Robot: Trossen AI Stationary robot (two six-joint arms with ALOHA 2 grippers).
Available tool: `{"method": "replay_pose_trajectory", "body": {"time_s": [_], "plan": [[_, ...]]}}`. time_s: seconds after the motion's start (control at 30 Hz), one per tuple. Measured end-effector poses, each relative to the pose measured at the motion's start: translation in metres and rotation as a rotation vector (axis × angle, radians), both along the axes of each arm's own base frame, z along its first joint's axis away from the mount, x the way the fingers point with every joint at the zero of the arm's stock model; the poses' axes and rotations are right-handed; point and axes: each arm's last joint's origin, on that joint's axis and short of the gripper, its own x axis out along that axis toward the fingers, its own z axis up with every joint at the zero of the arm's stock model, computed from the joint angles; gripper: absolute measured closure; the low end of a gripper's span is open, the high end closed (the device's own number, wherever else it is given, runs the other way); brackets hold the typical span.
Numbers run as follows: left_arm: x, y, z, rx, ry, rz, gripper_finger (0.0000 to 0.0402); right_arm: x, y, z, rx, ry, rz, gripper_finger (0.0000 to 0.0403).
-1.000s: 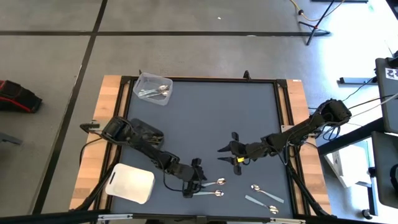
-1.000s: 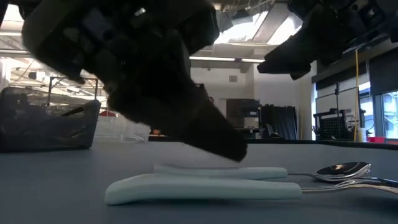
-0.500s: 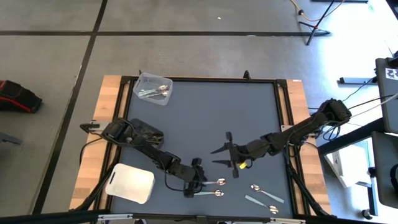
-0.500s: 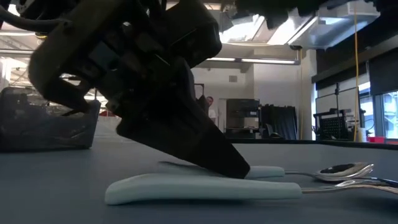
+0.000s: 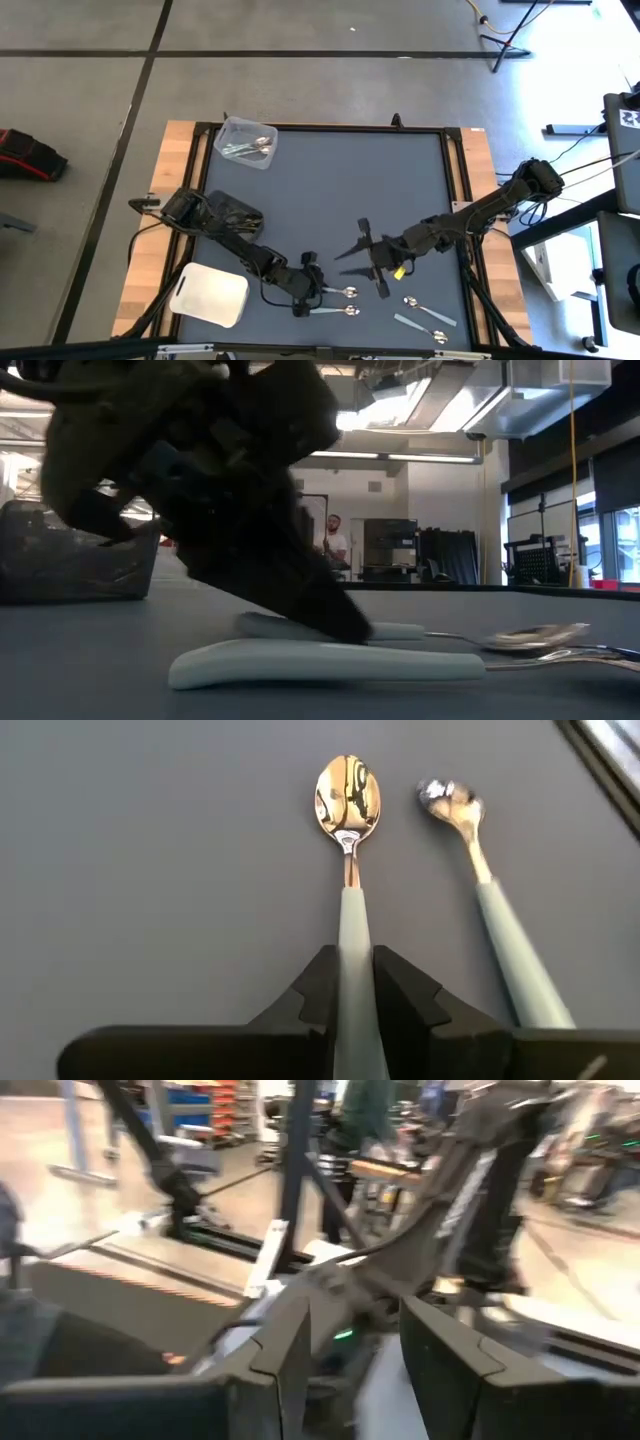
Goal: Sort silverware by color (type)
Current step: Put the blue spoon into the white bin
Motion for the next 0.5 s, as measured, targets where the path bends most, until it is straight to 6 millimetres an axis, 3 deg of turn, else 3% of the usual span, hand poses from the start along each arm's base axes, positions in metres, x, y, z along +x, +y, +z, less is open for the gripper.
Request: {"method": "replay_pose_trajectory", "body": {"time_s": [0.13,0.3,0.5], "plan": [[-0.015,-0.008,0.025,0.004,0.015,0.029,0.0355,-0.004,0.016,-0.008,0.017,0.044,0.061,0.0260],[-0.041,-0.015,0.082,-0.021,-0.019,0.094,0.0352,-0.018,0.038,-0.008,0.022,0.044,0.137,0.0260],[-0.084,-0.008,0.140,-0.080,-0.005,0.178,0.0350,-0.031,0.058,-0.010,0.040,0.061,0.210,0.0260]]}}
